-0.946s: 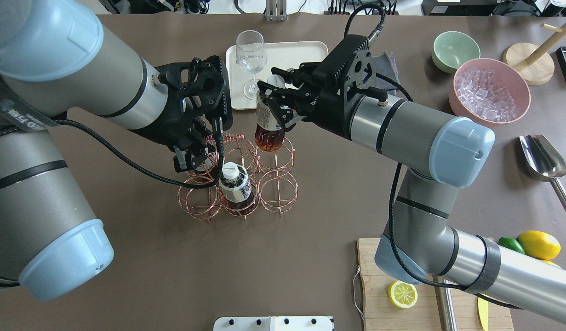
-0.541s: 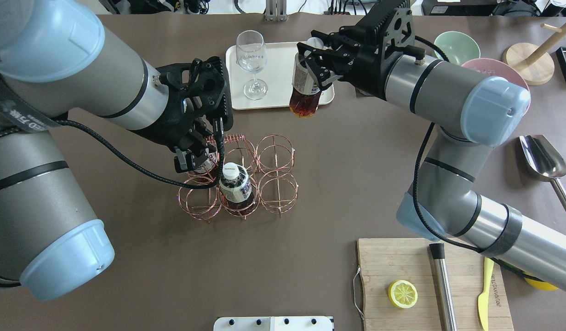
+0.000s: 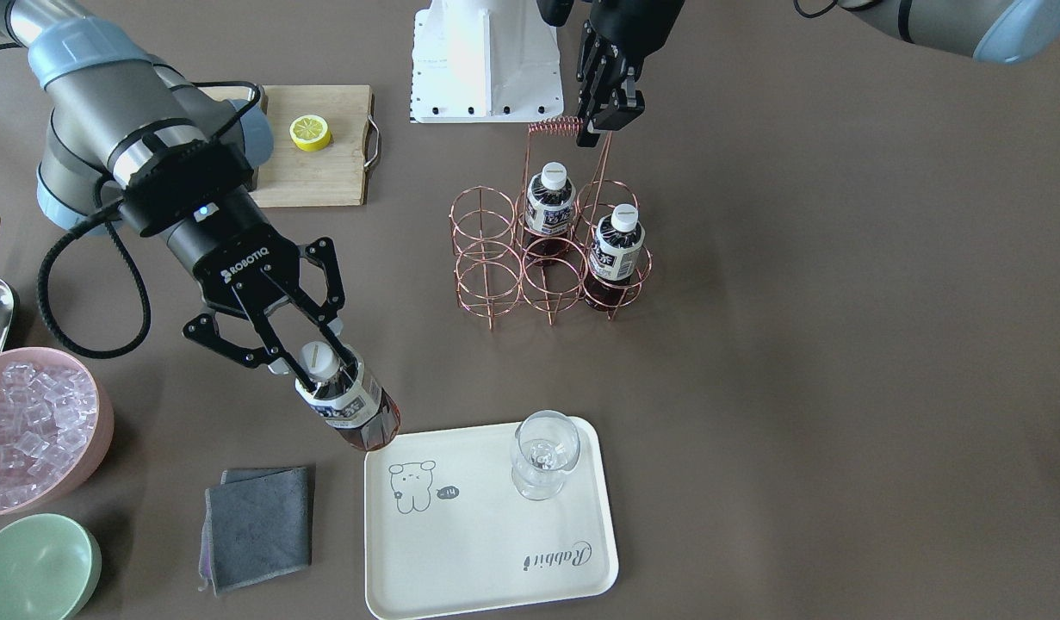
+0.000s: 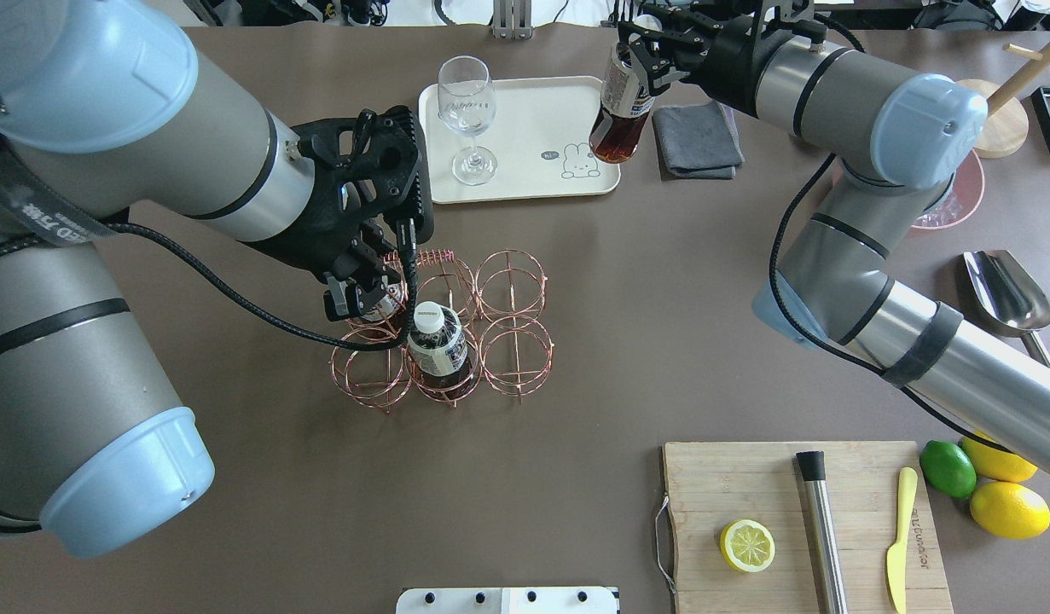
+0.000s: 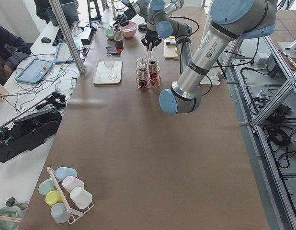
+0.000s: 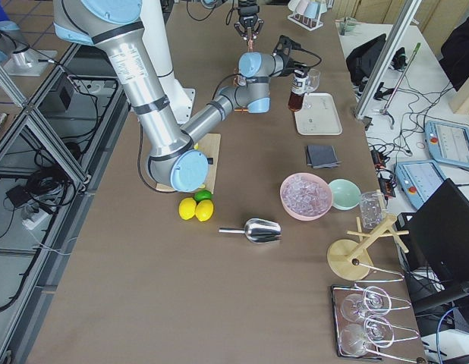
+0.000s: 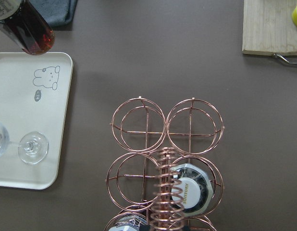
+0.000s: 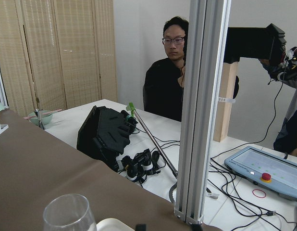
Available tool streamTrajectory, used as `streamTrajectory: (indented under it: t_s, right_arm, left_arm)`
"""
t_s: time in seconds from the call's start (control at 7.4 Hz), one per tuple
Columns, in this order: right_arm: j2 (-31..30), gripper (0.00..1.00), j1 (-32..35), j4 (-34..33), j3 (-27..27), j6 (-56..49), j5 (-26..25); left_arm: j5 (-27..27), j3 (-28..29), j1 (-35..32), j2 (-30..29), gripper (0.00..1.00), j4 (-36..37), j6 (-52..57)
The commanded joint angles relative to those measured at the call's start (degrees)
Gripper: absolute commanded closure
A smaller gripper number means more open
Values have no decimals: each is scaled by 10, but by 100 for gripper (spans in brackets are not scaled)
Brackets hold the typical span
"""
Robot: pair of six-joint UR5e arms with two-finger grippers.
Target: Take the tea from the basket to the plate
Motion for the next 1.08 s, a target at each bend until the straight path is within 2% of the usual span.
streamTrajectory:
  t_s: [0.0,0.54,0.68,0.95]
  right_arm:
    - [62,100,9,82,-127,22,6]
    - [154,100,-2,82,-242,22,-32]
    - [157,100,-11,81,-254,22,-46]
    - [158,100,-19,82,-282,20,-69]
  left_arm:
    - [22,-7,-13,-1,100,10,1]
    - [20,-28,-53,-1,100,33,4]
    - [-9,-28,-79,4,100,33,25]
    - [-86,-28,-167,55,100,32,102]
